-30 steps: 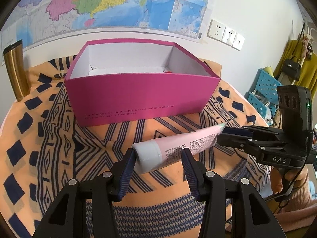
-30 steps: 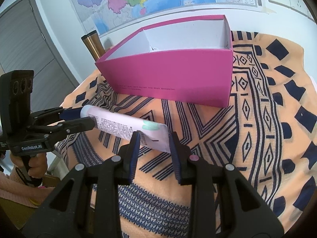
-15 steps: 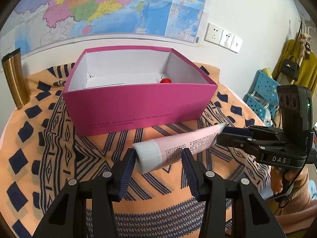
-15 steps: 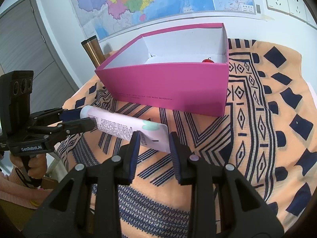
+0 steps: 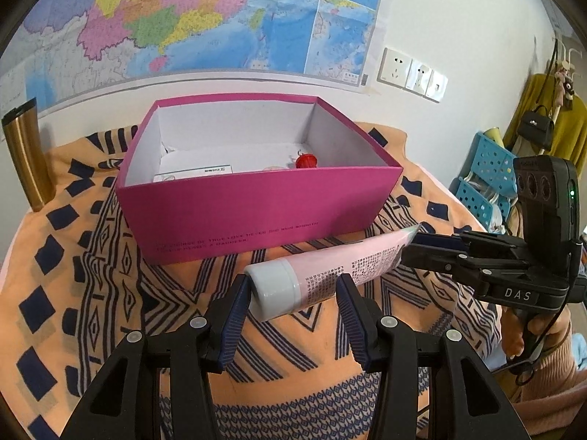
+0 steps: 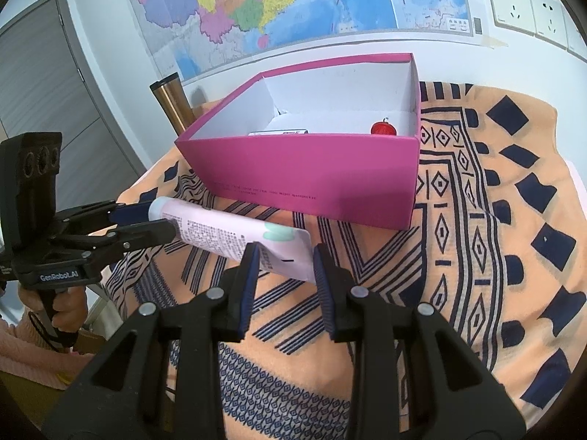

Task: Organize rigid objects
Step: 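Lift the lotion tube with the left gripper toward the magenta box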

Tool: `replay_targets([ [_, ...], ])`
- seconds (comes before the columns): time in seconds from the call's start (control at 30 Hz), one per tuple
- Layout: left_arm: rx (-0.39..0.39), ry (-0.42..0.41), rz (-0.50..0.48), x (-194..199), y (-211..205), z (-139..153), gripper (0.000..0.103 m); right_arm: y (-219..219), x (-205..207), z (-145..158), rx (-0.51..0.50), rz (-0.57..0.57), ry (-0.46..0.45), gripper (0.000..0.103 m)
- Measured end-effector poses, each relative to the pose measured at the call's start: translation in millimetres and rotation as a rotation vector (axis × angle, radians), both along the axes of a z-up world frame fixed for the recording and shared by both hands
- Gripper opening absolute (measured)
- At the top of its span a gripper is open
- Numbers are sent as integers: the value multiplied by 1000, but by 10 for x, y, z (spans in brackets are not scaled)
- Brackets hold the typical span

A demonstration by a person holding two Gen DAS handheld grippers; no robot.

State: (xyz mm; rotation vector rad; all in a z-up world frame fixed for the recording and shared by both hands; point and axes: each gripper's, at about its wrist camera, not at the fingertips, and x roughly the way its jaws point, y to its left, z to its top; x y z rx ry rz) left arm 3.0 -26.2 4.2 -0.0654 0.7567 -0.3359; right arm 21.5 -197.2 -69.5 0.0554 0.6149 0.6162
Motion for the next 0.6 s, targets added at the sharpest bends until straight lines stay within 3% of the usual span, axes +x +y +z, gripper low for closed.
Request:
replay_targets([
  [0.6,3,-27,0,37,1,79,48,-7,46,159,0,-5,-33,35],
])
